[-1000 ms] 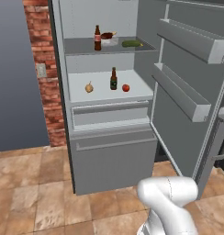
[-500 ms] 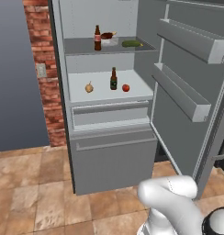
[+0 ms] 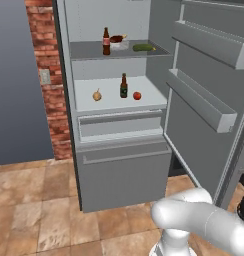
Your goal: Place the tupperware on the top shelf of the fridge. Make space for the tupperware among the existing items by rearranging them on the shelves if needed. Close the fridge door when finished.
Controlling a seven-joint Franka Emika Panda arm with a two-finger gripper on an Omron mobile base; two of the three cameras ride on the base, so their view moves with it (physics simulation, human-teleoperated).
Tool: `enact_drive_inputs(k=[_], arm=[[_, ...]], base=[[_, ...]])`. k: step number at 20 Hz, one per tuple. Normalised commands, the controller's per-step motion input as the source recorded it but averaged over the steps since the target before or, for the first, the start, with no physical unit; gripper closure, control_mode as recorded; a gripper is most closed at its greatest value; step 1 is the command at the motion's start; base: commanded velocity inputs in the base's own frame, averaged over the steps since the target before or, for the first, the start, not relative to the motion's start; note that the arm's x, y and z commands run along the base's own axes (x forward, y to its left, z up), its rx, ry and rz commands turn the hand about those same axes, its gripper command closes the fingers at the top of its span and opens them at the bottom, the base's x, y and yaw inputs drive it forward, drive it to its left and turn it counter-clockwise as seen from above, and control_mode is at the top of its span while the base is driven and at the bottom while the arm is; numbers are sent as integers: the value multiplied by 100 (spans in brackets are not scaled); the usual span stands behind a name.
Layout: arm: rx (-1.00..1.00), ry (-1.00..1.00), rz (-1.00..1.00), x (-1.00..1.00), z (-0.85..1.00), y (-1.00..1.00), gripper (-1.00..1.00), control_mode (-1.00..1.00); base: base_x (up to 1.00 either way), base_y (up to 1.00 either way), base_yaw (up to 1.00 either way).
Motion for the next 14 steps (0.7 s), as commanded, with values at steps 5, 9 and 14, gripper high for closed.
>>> enact_drive_inputs(k=[5,9,14], arm=[[21,0,0,35,-46,-14,-100,-100],[15,1,3,38,-69,6,-100,-100],[13,8,10,51,-58,27,-100,-100]], base=[[0,0,0],[0,0,0],[0,0,0]])
